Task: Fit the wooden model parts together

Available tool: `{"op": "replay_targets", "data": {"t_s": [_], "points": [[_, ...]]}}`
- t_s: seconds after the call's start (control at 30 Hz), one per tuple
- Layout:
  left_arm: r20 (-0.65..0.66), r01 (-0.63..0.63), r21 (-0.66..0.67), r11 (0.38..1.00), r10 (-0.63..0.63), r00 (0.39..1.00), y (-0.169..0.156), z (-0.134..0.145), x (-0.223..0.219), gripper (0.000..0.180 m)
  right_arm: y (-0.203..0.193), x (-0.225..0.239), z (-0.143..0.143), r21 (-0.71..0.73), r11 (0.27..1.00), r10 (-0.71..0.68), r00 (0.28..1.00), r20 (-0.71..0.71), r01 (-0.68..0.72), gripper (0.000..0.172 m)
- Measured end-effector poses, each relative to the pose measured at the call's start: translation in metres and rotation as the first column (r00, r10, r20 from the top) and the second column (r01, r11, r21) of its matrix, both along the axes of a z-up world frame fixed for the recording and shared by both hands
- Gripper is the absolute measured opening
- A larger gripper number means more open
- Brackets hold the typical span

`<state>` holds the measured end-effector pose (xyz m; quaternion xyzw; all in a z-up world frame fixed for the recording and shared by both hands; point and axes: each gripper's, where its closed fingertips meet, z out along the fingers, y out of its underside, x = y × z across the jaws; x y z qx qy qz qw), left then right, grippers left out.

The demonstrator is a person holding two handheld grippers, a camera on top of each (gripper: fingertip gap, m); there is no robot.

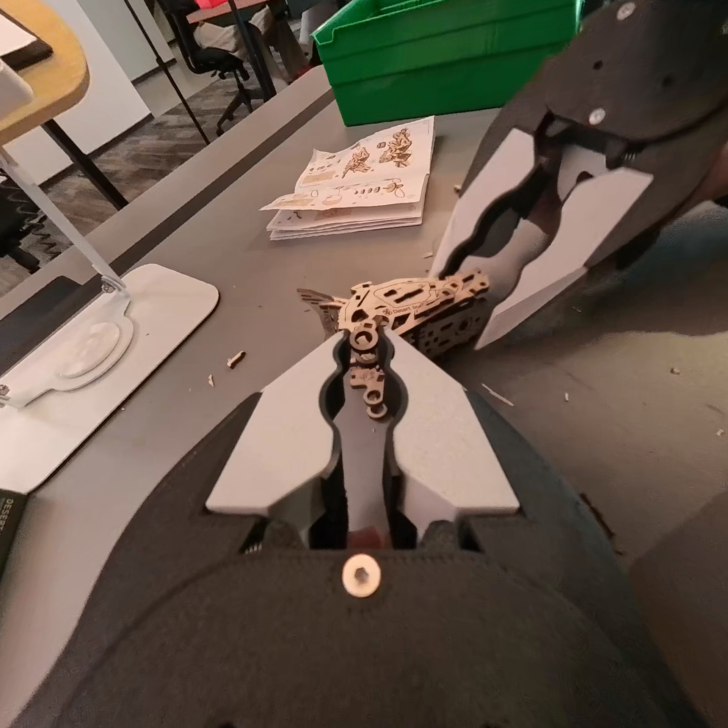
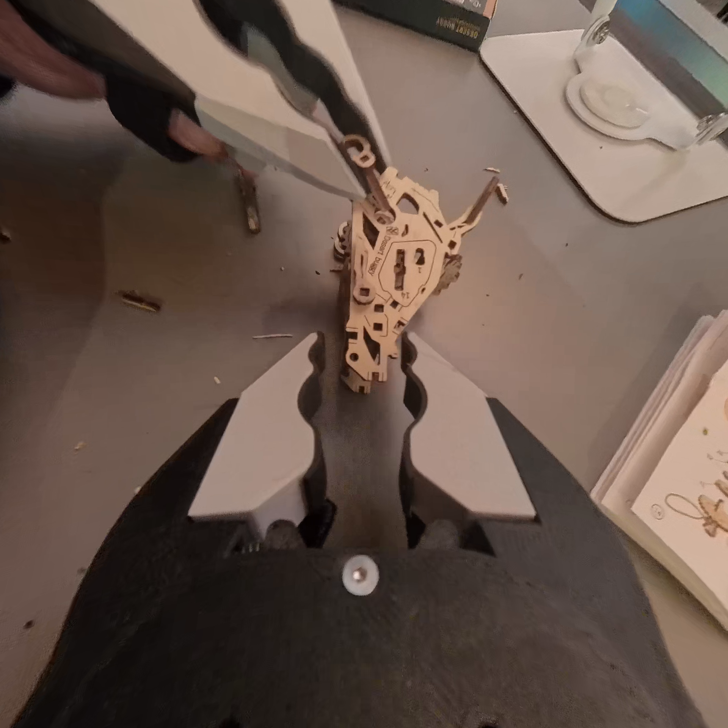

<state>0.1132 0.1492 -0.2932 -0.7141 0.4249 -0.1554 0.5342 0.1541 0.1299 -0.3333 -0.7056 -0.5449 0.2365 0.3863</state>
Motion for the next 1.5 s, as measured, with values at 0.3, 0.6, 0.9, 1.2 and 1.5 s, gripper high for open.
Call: {"op": "replay_targets", "data": {"t_s": [0.3, 0.6, 0.9, 1.2, 1.5], "points": [[-0.028, 0.034, -0.006, 0.999, -0.034, 0.999, 0.005, 0.001, 0.002, 0.011, 0.016, -0.001, 0.031, -0.306, 0.946, 0.023, 0.962, -0.272, -0.109, 0.082], [-0.048, 0.062, -0.061, 0.996, -0.065, 0.997, 0.008, 0.000, 0.005, 0.011, 0.016, -0.024, 0.019, -0.380, 0.905, 0.111, 0.967, -0.230, -0.194, 0.088], [-0.093, 0.066, -0.106, 0.992, -0.076, 0.993, 0.010, 0.001, 0.002, 0.011, 0.014, -0.025, 0.015, -0.385, 0.902, 0.121, 0.970, -0.209, -0.195, 0.078], [-0.142, 0.087, -0.131, 0.988, -0.105, 0.984, 0.009, 0.000, 0.003, 0.011, 0.020, -0.024, 0.025, -0.371, 0.908, 0.095, 0.959, -0.267, -0.194, 0.075], [-0.167, 0.087, -0.157, 0.984, -0.113, 0.979, 0.010, 0.001, 0.002, 0.011, 0.046, -0.017, 0.050, -0.360, 0.918, -0.001, 0.909, -0.418, -0.164, 0.040]]}}
